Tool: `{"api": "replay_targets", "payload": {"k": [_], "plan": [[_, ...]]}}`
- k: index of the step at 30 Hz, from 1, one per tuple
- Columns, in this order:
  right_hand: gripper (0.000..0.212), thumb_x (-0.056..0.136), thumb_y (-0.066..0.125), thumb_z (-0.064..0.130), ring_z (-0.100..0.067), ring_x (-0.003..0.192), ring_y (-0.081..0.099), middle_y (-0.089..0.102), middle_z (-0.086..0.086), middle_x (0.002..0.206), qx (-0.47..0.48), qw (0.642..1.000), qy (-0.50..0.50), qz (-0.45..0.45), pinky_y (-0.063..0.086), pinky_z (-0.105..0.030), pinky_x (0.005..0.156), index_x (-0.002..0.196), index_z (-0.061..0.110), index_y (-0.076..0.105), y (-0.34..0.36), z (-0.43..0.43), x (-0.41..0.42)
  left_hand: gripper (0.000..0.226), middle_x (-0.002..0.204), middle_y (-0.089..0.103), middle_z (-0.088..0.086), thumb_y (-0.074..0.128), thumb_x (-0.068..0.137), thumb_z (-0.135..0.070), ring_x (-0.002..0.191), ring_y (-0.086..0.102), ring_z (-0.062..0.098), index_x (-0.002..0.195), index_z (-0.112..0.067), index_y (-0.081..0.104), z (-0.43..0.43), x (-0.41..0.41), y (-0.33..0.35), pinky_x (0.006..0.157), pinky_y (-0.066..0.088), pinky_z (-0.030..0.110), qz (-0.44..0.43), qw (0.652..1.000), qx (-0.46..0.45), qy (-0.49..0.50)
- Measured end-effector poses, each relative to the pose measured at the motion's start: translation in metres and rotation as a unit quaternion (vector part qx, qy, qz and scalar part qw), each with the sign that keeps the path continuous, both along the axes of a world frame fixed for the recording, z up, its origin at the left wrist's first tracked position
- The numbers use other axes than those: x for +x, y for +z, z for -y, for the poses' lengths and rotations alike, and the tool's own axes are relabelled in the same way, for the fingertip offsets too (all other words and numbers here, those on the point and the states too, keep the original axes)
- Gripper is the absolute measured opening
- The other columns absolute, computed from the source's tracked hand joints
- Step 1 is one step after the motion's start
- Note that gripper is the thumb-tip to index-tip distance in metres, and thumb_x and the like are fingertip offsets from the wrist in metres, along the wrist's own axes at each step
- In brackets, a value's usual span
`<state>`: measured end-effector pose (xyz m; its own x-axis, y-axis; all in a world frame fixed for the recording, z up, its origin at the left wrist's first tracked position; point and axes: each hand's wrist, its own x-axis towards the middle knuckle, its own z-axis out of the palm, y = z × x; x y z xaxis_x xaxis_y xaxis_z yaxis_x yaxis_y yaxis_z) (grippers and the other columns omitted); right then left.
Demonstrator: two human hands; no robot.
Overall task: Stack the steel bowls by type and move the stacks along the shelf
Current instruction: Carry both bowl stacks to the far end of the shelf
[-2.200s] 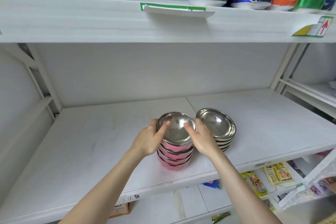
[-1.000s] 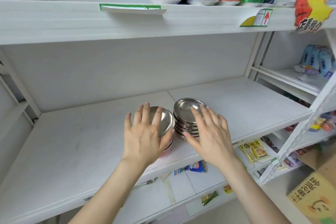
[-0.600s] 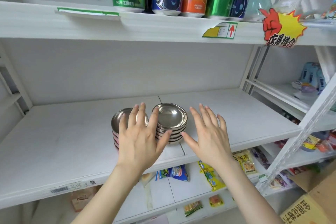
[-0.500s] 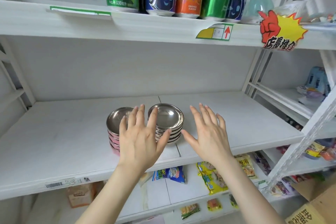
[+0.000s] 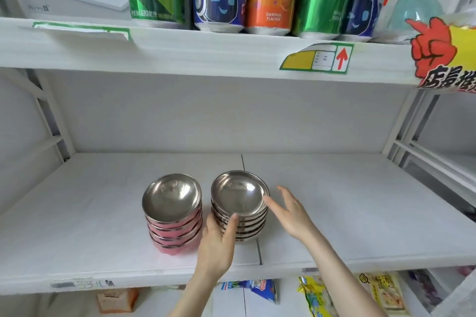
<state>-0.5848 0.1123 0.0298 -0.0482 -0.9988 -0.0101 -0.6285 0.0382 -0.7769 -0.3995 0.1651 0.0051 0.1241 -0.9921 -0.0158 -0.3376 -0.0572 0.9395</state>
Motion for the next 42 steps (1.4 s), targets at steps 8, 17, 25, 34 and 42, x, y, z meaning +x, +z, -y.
{"api": "replay_targets", "payload": {"k": [8,17,25,34,42], "plan": [[0.035,0.087,0.056,0.053,-0.018,0.104,0.061,0.065,0.002,0.112,0.162,0.934,0.029,0.317,0.053,-0.042,0.087,0.112,0.03,0.059,-0.052,0.038,0.011,0.079,0.155,0.031,-0.012,0.042,0.087,-0.07,0.142,0.027,0.013,0.152,-0.03,0.021,0.032,0.001,-0.018,0.117,0.025,0.05,-0.171,0.983,0.06,0.025],[0.034,0.09,0.052,0.047,-0.017,0.094,0.063,0.065,-0.003,0.105,0.139,0.926,0.012,0.352,0.053,-0.033,0.069,0.113,0.022,0.058,-0.052,0.027,0.006,0.046,0.138,0.046,-0.02,0.039,0.09,-0.067,0.133,0.039,0.01,0.131,-0.046,0.04,0.019,-0.008,-0.015,0.114,0.031,0.049,-0.161,0.987,0.006,0.007],[0.029,0.092,0.046,0.049,-0.015,0.09,0.061,0.064,0.003,0.094,0.1,0.936,0.013,0.339,0.052,-0.04,0.082,0.104,0.024,0.056,-0.025,-0.014,-0.048,0.073,0.147,0.042,-0.02,0.036,0.082,-0.075,0.138,0.036,0.008,0.148,-0.043,0.028,-0.015,-0.056,0.01,0.115,0.029,0.047,-0.126,0.991,-0.029,-0.025],[0.042,0.089,0.045,0.057,-0.015,0.105,0.06,0.062,0.002,0.118,0.094,0.951,-0.002,0.296,0.053,-0.041,0.085,0.12,0.029,0.052,0.005,-0.071,-0.178,0.072,0.136,0.045,-0.023,0.035,0.076,-0.08,0.135,0.04,0.013,0.141,-0.05,0.034,-0.059,-0.182,0.027,0.114,0.031,0.05,-0.141,0.989,-0.012,-0.054],[0.058,0.068,0.047,0.074,-0.014,0.103,0.06,0.063,0.005,0.113,0.075,0.953,-0.055,0.288,0.054,-0.041,0.086,0.113,0.037,0.054,0.01,-0.081,-0.309,0.048,0.108,0.049,-0.046,0.034,0.077,-0.082,0.116,0.047,0.001,0.123,-0.067,0.039,-0.047,-0.304,0.036,0.106,0.037,0.037,-0.126,0.984,-0.001,-0.124]]}}
